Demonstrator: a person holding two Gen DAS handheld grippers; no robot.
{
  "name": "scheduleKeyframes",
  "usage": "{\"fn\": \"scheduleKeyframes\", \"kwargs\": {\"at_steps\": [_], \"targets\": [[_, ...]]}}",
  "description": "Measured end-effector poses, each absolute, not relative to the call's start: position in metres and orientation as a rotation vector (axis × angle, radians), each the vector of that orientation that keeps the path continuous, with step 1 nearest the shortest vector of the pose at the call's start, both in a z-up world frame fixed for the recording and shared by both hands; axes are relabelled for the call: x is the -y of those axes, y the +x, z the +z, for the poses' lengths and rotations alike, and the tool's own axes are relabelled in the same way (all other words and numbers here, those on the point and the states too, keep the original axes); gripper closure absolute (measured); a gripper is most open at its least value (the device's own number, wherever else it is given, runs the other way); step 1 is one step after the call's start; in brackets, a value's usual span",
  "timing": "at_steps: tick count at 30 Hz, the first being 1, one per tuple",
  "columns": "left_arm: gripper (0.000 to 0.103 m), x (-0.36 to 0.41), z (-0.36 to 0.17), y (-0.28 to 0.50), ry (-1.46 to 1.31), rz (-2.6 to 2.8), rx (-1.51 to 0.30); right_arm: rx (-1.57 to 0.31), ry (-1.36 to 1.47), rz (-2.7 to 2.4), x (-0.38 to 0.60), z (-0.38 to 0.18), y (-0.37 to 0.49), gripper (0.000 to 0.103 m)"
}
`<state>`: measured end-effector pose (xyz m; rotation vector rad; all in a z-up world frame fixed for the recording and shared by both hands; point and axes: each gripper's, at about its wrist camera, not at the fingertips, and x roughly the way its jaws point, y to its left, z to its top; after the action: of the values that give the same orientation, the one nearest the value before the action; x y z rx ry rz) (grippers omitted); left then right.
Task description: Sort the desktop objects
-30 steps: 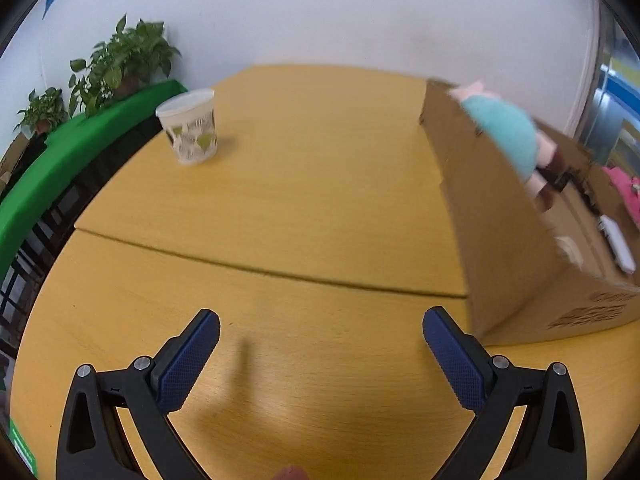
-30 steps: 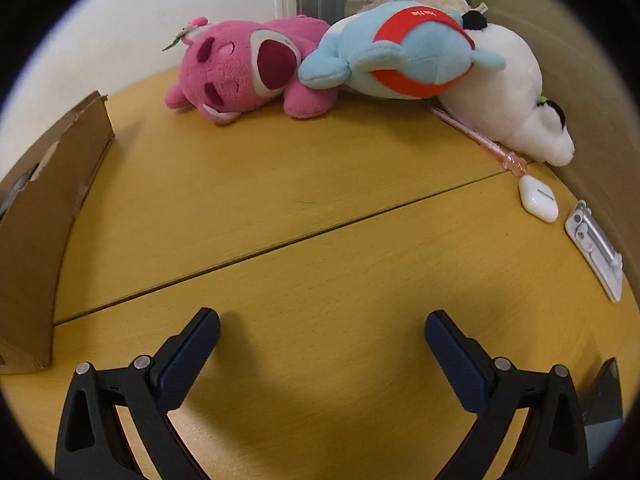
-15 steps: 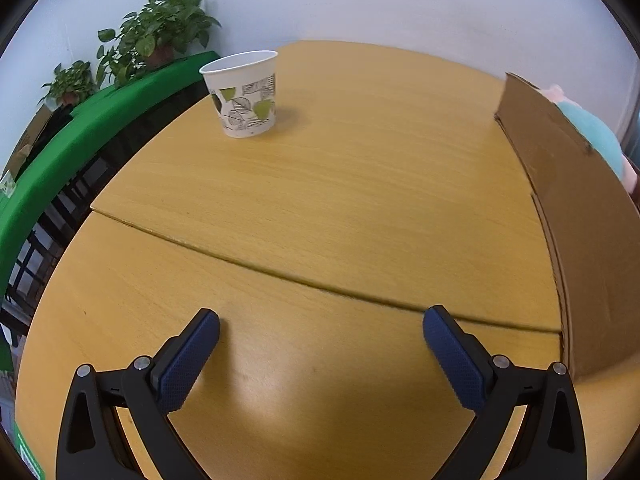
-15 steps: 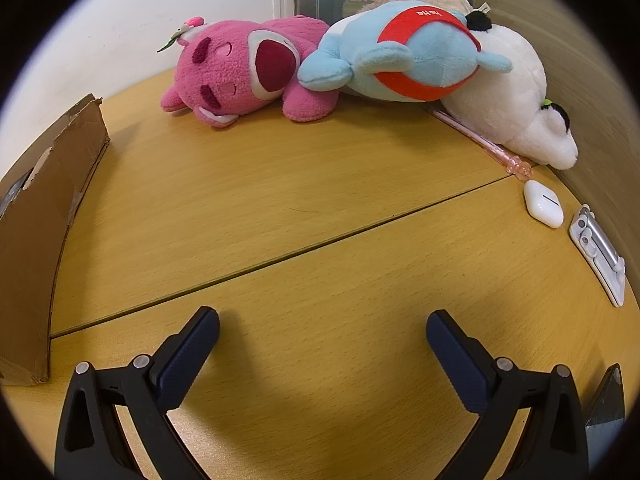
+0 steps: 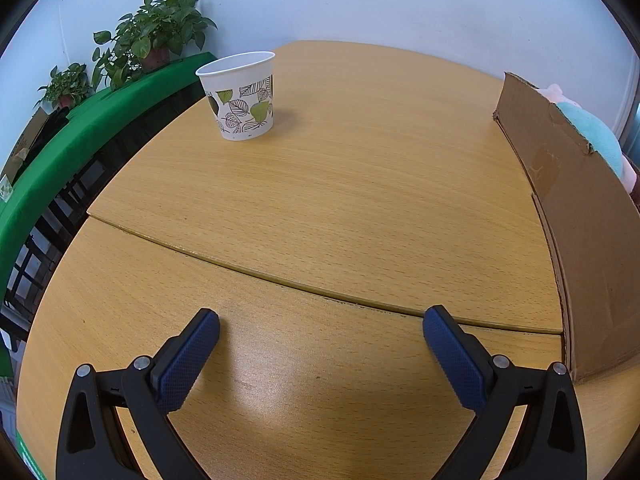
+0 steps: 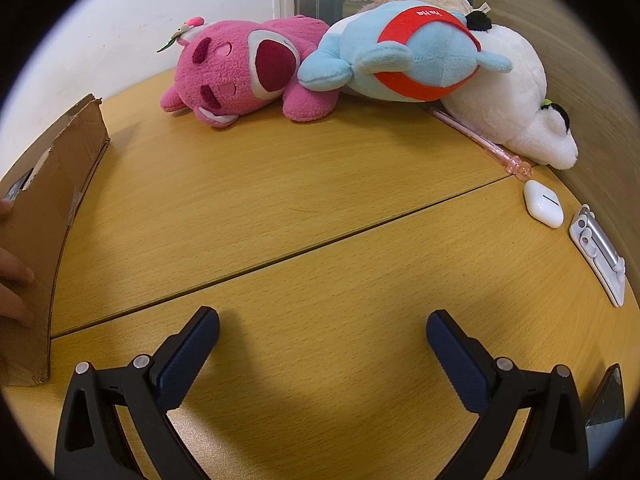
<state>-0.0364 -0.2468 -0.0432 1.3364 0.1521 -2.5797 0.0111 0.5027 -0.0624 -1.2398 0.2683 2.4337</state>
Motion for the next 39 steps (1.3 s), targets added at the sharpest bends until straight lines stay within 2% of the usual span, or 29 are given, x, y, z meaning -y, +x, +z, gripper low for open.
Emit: {"fn": "scheduleKeyframes", "kwargs": {"at_steps": [39], "targets": [[0.000,0.2463,-0.0430,-0.0369,1.335,-2.577,-0.153,-0.258,-1.248,2.443,-0.5025,-0.0594,0.0143,0.000]]}}
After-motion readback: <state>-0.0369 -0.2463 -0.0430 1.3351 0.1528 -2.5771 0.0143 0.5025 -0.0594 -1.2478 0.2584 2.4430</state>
